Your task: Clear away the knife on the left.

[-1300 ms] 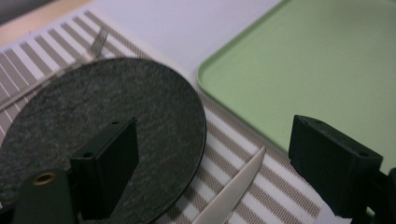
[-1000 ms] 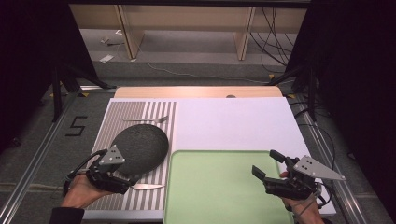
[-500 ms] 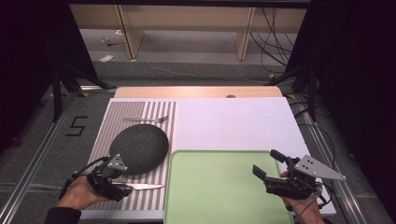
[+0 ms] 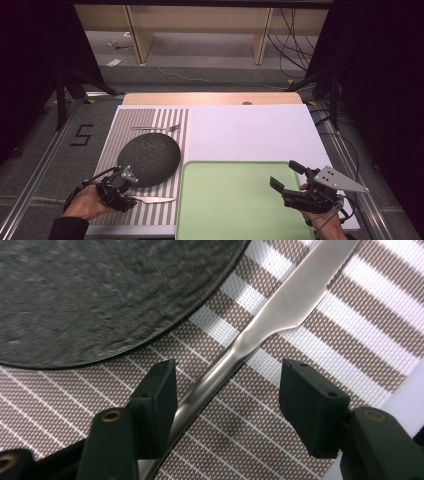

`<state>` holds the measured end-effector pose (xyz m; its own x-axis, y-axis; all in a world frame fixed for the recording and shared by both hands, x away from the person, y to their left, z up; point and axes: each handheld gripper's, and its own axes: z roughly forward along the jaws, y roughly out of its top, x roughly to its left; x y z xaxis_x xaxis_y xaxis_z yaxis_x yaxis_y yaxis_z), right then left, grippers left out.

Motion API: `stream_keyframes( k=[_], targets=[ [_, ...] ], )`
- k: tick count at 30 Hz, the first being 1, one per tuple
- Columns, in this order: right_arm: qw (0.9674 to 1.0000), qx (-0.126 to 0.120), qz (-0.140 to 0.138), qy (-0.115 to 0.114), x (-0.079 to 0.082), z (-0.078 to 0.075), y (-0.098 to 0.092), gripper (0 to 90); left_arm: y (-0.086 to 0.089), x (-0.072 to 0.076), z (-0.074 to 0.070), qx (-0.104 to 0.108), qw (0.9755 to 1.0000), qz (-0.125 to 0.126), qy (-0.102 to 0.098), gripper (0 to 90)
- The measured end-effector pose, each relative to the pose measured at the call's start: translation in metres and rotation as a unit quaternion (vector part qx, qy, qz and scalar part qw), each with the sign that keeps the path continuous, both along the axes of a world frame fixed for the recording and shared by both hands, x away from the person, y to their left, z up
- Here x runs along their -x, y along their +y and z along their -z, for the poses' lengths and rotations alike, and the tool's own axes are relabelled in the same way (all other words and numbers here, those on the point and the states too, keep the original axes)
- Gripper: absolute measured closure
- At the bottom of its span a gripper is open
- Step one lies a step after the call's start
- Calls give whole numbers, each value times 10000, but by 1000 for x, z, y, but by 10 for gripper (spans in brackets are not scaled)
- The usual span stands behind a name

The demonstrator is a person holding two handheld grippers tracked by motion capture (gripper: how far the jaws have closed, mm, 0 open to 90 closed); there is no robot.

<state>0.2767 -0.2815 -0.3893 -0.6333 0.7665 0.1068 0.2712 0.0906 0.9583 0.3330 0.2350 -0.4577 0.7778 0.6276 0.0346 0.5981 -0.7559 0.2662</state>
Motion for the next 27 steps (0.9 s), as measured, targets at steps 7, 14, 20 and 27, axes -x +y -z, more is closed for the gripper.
stream_keyframes(
  k=[7,14,20,27],
  targets=[
    [10000,5,-7,-1,0,0,0,167,-2,-5,4,-137,9999,51,58,466],
    [10000,16,-5,4,0,0,0,171,-9,-6,3,-310,9992,133,198,563],
    [10000,-7,12,44,0,0,-1,175,-12,-7,3,-283,9983,339,369,691],
    [10000,-36,-3,70,0,0,-1,178,-15,-4,2,-359,9964,689,350,782]
  ],
)
